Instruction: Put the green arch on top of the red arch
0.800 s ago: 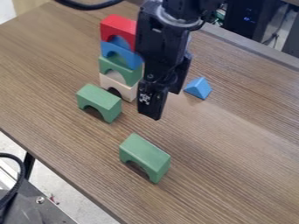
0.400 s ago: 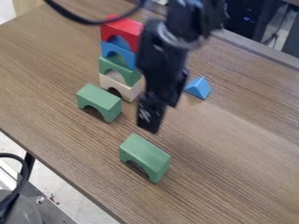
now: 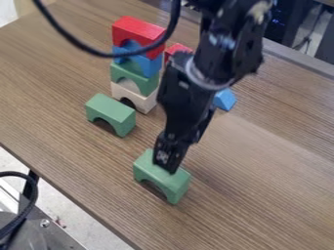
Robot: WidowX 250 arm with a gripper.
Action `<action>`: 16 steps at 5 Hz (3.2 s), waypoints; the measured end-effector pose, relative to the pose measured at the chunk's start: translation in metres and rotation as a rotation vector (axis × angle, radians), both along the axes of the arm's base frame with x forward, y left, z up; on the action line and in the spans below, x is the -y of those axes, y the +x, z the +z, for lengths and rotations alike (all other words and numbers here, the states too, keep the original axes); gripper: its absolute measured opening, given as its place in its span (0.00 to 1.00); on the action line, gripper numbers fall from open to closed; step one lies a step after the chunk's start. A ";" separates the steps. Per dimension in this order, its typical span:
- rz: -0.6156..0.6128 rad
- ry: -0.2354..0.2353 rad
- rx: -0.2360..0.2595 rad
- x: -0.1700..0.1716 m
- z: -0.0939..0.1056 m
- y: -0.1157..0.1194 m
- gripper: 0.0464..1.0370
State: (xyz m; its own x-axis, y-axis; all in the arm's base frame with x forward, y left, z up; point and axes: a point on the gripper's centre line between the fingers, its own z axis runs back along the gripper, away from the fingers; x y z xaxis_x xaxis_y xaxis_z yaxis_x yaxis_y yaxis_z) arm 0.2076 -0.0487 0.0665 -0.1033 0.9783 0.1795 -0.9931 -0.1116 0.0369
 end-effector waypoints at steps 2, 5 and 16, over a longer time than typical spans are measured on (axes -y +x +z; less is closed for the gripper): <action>-0.010 0.005 -0.021 -0.002 -0.011 -0.011 0.96; 0.023 0.002 -0.074 -0.022 -0.037 -0.015 0.65; 0.034 -0.008 -0.162 -0.121 0.097 0.101 0.55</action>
State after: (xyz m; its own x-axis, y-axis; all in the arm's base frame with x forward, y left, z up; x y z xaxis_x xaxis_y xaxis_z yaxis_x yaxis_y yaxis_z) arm 0.3090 0.0719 0.1633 -0.1066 0.9762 0.1889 -0.9698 -0.1440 0.1969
